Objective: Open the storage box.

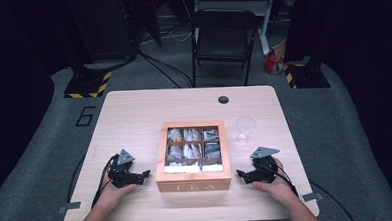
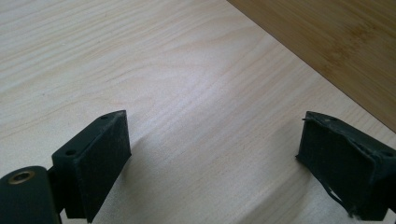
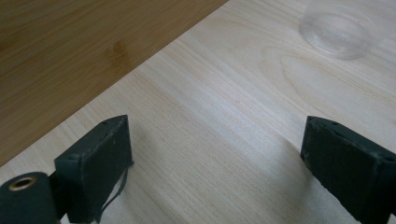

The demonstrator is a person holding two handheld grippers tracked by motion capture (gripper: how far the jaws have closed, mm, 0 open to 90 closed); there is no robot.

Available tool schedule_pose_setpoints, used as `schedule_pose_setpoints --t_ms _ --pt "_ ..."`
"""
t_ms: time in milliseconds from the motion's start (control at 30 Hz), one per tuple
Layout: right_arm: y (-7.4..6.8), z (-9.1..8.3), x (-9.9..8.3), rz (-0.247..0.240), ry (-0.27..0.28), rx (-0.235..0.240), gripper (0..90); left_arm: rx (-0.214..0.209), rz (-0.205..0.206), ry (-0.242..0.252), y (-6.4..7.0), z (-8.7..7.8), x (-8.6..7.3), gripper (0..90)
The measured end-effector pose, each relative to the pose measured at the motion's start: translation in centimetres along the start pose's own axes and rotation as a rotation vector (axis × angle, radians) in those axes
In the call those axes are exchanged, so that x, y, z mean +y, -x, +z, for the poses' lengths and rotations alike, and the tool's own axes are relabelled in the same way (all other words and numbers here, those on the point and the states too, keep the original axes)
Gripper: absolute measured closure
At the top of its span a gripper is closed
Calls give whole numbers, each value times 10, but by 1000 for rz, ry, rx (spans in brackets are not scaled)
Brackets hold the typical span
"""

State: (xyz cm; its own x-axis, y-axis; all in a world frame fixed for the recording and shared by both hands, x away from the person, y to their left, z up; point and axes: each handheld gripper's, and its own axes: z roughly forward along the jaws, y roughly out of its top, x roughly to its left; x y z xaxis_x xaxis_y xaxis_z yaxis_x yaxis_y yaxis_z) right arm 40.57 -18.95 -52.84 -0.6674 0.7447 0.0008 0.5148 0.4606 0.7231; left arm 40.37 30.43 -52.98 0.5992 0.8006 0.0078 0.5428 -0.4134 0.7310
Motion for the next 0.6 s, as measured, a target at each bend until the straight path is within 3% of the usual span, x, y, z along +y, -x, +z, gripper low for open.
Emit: schedule_pose_setpoints --t_ms 600 --pt "-2 -2 -1 1 13 2 137 10 -14 -2 1 0 1 92"
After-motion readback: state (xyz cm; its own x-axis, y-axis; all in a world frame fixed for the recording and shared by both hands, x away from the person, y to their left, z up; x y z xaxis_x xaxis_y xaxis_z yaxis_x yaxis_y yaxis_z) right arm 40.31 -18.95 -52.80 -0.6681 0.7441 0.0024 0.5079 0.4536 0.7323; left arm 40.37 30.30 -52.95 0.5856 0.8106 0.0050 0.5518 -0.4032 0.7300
